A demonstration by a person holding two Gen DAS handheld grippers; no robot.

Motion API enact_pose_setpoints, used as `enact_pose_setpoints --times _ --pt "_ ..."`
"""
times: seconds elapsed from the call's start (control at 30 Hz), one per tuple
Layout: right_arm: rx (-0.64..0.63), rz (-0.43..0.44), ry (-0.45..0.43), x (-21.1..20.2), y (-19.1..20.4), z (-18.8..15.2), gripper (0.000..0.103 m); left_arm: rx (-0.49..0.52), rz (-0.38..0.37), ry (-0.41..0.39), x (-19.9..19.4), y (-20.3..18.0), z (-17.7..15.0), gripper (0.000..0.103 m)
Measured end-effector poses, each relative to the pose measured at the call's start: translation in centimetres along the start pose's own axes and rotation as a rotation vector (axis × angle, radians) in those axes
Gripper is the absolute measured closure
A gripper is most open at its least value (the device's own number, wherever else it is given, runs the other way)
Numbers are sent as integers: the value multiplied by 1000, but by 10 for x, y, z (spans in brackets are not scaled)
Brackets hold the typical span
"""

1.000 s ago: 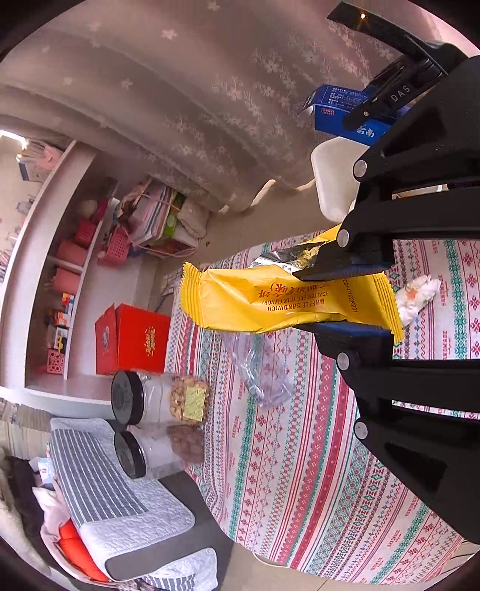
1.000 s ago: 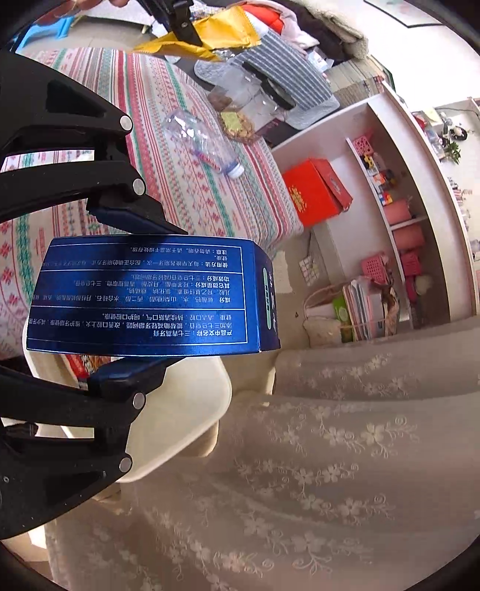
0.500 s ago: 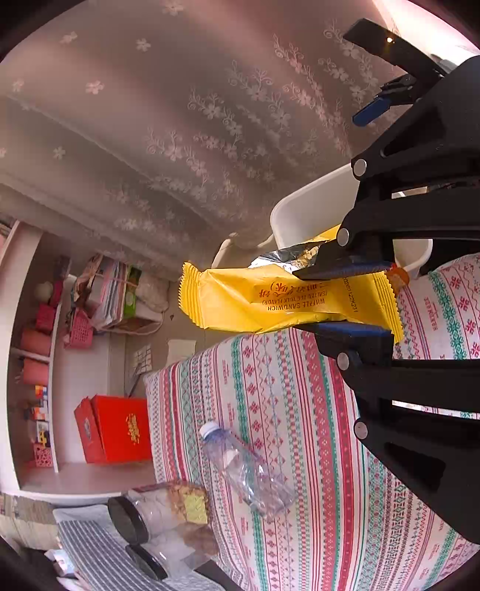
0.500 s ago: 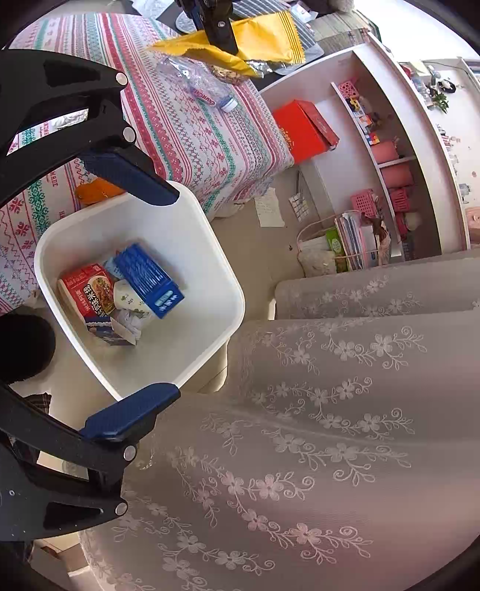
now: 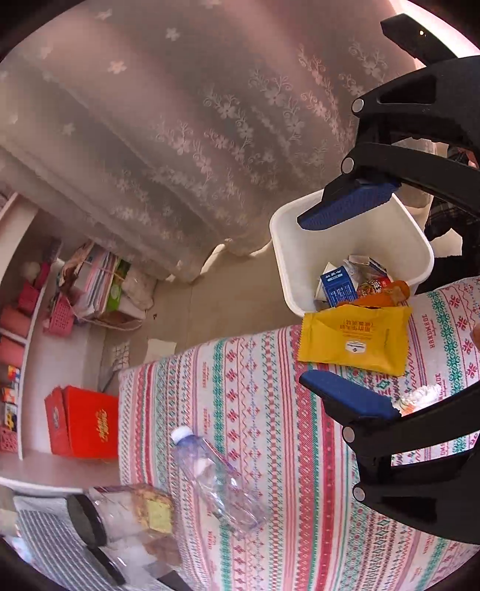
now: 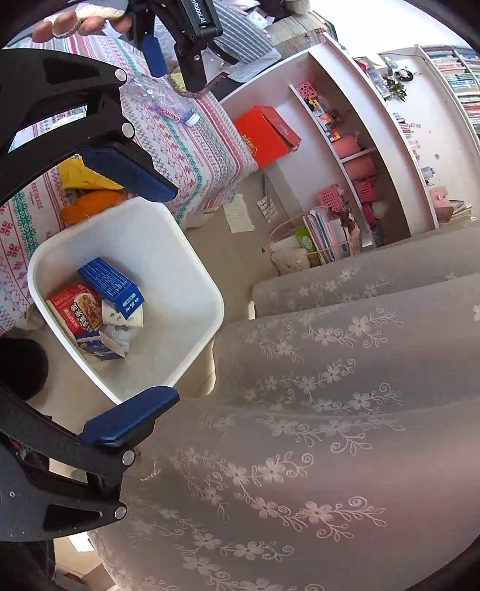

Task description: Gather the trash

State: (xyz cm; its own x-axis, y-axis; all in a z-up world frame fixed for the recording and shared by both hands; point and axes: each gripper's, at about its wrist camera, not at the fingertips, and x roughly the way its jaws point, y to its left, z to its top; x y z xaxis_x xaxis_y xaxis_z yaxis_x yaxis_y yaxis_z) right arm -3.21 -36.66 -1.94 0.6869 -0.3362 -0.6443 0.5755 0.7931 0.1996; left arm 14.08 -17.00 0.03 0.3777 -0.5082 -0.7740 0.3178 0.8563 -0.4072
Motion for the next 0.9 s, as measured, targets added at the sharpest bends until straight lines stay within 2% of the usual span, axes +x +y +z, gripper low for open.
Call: enact_pose_setpoints --times 0.17,0.27,0.3,0.43,0.5,0.57,0.63,0.7,0.73,0.83,0.9 --pt "7 31 24 3 2 -2 7 -77 130 73 0 33 -7 27" --pt "10 46 53 8 4 -3 7 -75 200 143 10 45 -18 27" --pt "17 52 62 9 4 -4 7 -81 197 160 13 49 -22 27" --pt "37 58 50 7 3 -5 7 -114 81 200 28 51 -29 27" --pt "34 55 45 6 3 -4 7 -85 88 216 41 40 -31 27" --pt "39 60 46 6 2 -4 7 -72 156 222 54 34 -34 27" --pt "36 67 48 6 3 -5 7 -28 310 225 66 31 -37 27" --pt "25 72 57 7 6 -7 7 82 490 193 75 25 -40 27" --pt "24 74 61 8 6 -7 7 129 544 186 78 23 -41 27" --pt "35 76 68 9 5 -7 7 186 578 246 92 27 -45 27" --pt "35 72 70 10 4 -7 7 163 548 258 95 33 -45 27"
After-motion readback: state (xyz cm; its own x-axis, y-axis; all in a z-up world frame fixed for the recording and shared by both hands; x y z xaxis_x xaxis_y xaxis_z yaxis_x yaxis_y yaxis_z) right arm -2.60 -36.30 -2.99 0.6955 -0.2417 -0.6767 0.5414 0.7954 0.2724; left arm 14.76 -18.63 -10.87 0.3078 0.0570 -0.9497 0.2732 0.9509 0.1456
